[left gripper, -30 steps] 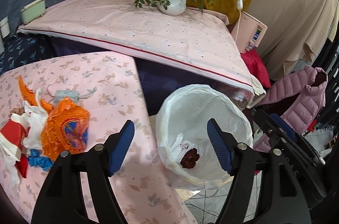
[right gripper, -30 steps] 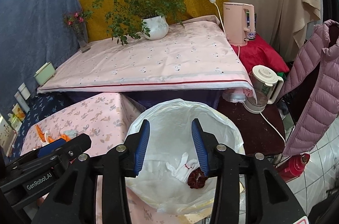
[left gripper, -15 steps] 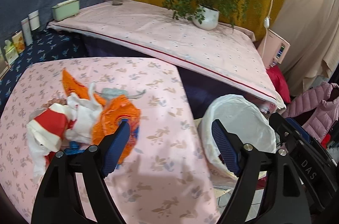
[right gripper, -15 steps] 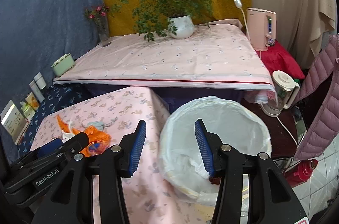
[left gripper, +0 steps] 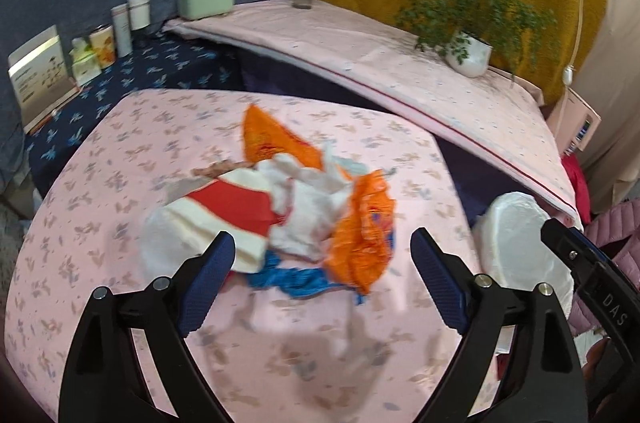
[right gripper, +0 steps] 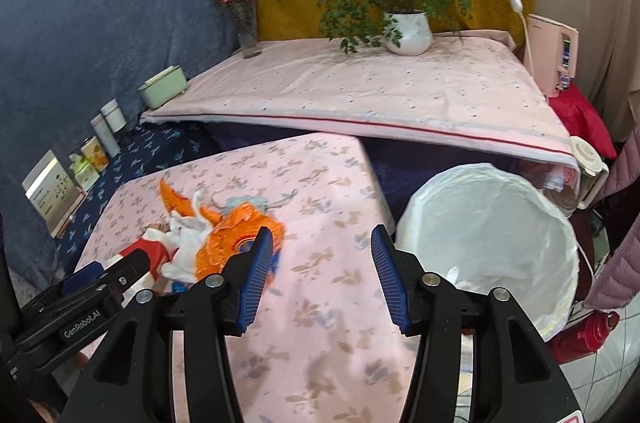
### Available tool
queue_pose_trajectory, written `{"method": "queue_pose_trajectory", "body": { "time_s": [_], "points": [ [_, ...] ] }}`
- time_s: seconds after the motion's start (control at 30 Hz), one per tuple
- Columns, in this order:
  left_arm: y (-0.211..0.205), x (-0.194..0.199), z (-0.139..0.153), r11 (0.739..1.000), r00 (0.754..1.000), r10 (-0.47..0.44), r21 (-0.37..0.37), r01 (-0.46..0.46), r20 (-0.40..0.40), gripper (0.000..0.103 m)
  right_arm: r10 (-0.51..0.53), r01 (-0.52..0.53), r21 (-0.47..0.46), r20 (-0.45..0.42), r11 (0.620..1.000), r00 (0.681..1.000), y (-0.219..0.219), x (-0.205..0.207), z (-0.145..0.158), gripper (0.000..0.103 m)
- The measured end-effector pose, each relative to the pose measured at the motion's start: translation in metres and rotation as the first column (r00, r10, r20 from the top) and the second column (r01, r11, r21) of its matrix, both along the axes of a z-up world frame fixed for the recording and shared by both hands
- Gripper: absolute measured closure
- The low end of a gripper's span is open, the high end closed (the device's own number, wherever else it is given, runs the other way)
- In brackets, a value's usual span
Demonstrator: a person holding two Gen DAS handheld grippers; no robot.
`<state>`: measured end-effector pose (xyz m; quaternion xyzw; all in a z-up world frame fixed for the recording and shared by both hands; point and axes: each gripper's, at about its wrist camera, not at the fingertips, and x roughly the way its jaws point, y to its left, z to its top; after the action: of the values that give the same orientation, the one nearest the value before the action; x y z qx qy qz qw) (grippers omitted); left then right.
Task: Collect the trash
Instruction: 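Move both grippers back to the pile and grasp the white wipe with left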
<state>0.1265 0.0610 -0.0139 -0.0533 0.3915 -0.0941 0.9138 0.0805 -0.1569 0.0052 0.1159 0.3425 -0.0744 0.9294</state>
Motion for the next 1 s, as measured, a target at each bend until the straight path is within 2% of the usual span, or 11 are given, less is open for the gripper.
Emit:
{"method": "queue_pose_trajectory", "body": {
  "time_s": [0.3, 0.53, 0.83, 1.0],
  "points": [
    [0.079, 0.007, -0.024, 0.991, 0.990, 0.134, 0.004, -0.134, -0.051, 0.018, 0.084, -0.083, 0.008, -0.050, 0.996, 0.995, 0.048, 0.018, -0.022, 0.053],
    [0.131, 0.018, -0.058, 0.977, 0.969, 0.214, 0.008, -0.214, -0.126, 0.018, 0.114, -0.114, 0.004, -0.076, 0.994, 0.991, 0.076, 0.029, -0.035, 0.053],
    [0.158, 0.037, -0.095, 0.976, 0.956, 0.210, -0.018, -0.218, -0.207, 0.021, 0.121, -0.119, 0.025, -0.121, 0.993, 0.985, 0.095, 0.047, -0.054, 0.053],
    [0.162, 0.048, -0.111, 0.978, 0.950, 0.175, -0.063, -0.197, -0.258, 0.036, 0.177, -0.174, 0.038, -0.135, 0.984, 0.975, 0.119, 0.056, -0.058, 0.053]
  ]
}}
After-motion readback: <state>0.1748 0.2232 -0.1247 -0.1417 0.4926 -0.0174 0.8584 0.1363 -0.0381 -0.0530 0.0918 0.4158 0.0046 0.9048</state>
